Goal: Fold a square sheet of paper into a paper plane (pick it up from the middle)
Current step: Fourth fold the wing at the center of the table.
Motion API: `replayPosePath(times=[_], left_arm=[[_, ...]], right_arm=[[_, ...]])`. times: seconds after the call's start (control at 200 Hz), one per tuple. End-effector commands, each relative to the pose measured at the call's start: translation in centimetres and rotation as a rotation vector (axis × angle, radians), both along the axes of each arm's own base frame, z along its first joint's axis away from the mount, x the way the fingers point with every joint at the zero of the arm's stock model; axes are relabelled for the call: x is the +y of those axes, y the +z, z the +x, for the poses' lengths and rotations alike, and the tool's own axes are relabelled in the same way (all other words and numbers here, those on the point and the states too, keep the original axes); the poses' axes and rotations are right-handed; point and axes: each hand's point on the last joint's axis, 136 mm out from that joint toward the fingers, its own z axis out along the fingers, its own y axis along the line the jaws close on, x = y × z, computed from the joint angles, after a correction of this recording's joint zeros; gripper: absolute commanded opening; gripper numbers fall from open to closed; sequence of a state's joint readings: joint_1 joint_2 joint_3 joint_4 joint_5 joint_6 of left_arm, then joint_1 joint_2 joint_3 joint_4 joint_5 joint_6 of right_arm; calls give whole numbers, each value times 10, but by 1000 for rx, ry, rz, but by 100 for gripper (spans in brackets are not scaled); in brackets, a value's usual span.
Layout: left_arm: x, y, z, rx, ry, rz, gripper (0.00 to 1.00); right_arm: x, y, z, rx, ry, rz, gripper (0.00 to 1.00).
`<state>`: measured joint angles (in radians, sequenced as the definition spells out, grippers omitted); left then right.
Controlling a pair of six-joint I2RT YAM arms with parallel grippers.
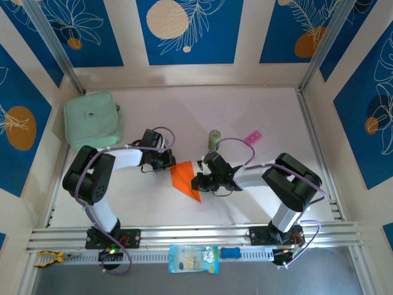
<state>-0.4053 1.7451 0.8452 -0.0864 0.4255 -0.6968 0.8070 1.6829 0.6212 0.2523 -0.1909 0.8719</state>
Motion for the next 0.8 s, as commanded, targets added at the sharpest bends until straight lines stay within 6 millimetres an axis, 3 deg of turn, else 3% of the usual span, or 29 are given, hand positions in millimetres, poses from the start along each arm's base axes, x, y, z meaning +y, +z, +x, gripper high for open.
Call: replayPosePath(times=[0.0,0.275,0.455,0.62,0.795], left_arm=[[37,-15,24,-34,102,136,5],[36,23,32,-109,105,112,5],[20,40,17,-138,96,44,6],[-23,48,-14,-160,-15,-30,7],[-60,35,-46,-129,-84,-70,7]], right_arm=[[-51,-48,-45,189,11,-218,1],[-50,-46,-43,185,15,-217,0],[-50,-45,-41,183,11,-217,1],[-50,-45,-41,183,8,-218,1],[-51,-46,-41,184,4,-219,1]])
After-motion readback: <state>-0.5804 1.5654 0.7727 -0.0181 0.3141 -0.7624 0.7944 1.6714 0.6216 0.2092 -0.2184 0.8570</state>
